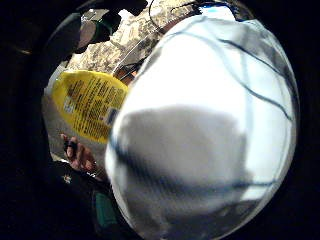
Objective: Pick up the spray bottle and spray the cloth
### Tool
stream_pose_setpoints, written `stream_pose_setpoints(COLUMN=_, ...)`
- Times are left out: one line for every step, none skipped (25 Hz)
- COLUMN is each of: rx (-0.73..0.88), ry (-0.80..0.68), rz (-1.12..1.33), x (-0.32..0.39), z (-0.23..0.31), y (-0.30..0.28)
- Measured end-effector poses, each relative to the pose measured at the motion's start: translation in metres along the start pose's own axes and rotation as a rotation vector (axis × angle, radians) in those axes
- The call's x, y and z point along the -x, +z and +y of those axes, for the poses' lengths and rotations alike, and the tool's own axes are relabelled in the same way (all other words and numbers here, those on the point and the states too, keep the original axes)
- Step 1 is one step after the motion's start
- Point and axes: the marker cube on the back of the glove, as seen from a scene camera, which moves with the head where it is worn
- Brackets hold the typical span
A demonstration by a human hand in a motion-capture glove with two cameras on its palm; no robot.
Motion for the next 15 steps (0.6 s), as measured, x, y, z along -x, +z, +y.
stream_pose_setpoints(rx=-0.027, ry=0.009, rz=0.028, x=-0.001, z=0.009, y=-0.01)
stream_pose_setpoints(rx=-0.06, ry=0.019, rz=0.061, x=-0.001, z=0.019, y=-0.02)
stream_pose_setpoints(rx=-0.098, ry=0.032, rz=0.099, x=-0.001, z=0.029, y=-0.03)
stream_pose_setpoints(rx=-0.139, ry=0.048, rz=0.141, x=-0.001, z=0.038, y=-0.04)
stream_pose_setpoints(rx=-0.178, ry=0.069, rz=0.184, x=-0.001, z=0.047, y=-0.05)
stream_pose_setpoints(rx=-0.214, ry=0.096, rz=0.226, x=0.0, z=0.057, y=-0.06)
stream_pose_setpoints(rx=-0.242, ry=0.124, rz=0.265, x=0.001, z=0.066, y=-0.071)
stream_pose_setpoints(rx=-0.262, ry=0.15, rz=0.301, x=0.003, z=0.077, y=-0.081)
stream_pose_setpoints(rx=-0.276, ry=0.168, rz=0.337, x=0.005, z=0.087, y=-0.091)
stream_pose_setpoints(rx=-0.288, ry=0.177, rz=0.374, x=0.006, z=0.098, y=-0.101)
stream_pose_setpoints(rx=-0.3, ry=0.176, rz=0.413, x=0.006, z=0.108, y=-0.109)
stream_pose_setpoints(rx=-0.309, ry=0.172, rz=0.453, x=0.005, z=0.118, y=-0.116)
stream_pose_setpoints(rx=-0.314, ry=0.169, rz=0.49, x=0.005, z=0.127, y=-0.122)
stream_pose_setpoints(rx=-0.314, ry=0.173, rz=0.519, x=0.004, z=0.134, y=-0.125)
stream_pose_setpoints(rx=-0.312, ry=0.178, rz=0.535, x=0.004, z=0.139, y=-0.127)
